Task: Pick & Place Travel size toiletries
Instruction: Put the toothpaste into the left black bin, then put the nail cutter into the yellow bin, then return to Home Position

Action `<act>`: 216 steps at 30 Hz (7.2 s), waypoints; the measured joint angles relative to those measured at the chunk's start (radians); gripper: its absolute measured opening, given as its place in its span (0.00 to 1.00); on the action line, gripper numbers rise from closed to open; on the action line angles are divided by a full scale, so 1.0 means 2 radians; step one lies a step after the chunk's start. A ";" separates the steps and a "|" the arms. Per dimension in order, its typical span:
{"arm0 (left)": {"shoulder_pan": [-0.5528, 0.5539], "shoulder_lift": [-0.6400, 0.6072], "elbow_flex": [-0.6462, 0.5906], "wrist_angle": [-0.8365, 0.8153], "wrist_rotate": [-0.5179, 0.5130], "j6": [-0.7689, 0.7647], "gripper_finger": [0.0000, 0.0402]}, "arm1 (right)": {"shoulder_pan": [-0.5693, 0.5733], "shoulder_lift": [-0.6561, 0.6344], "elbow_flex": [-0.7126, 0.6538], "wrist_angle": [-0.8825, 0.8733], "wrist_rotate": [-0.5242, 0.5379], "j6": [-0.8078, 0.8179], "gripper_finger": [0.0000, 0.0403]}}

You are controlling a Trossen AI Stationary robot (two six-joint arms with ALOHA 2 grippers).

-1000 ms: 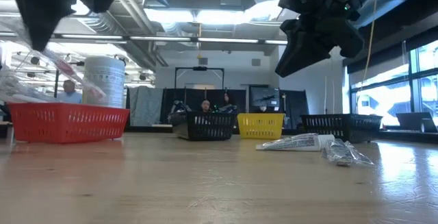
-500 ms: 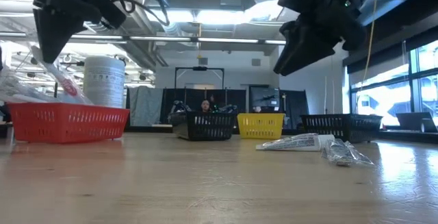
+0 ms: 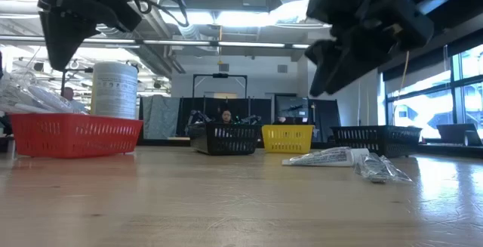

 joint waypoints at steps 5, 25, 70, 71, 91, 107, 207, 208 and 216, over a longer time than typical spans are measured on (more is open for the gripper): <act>-0.010 0.000 0.013 0.036 -0.068 0.000 0.20 | 0.004 0.052 0.000 -0.004 0.000 0.034 0.42; -0.013 -0.001 0.027 0.092 -0.163 0.027 0.19 | 0.023 0.130 0.001 -0.004 0.021 0.107 0.38; -0.016 -0.001 0.027 0.092 -0.282 0.026 0.19 | -0.188 0.240 0.150 0.196 0.047 -0.138 0.28; -0.016 -0.001 0.027 0.092 -0.282 0.026 0.19 | -0.192 0.244 0.150 0.199 0.042 -0.140 0.31; -0.016 -0.001 0.027 0.092 -0.291 0.026 0.19 | -0.132 0.158 0.150 0.031 0.039 -0.123 0.53; -0.016 -0.001 0.027 0.094 -0.294 0.025 0.19 | 0.048 0.143 0.151 -0.122 -0.031 -0.072 0.50; -0.050 -0.259 -0.119 0.138 -0.385 0.029 0.19 | -0.276 -0.040 0.167 -0.189 0.016 -0.071 0.44; -0.055 -0.272 -0.138 0.153 -0.386 0.026 0.19 | -0.274 -0.060 0.153 -0.176 0.011 -0.064 0.44; -0.087 -0.364 -0.251 0.260 -0.419 0.046 0.19 | -0.257 -0.219 -0.019 -0.078 -0.015 -0.027 0.41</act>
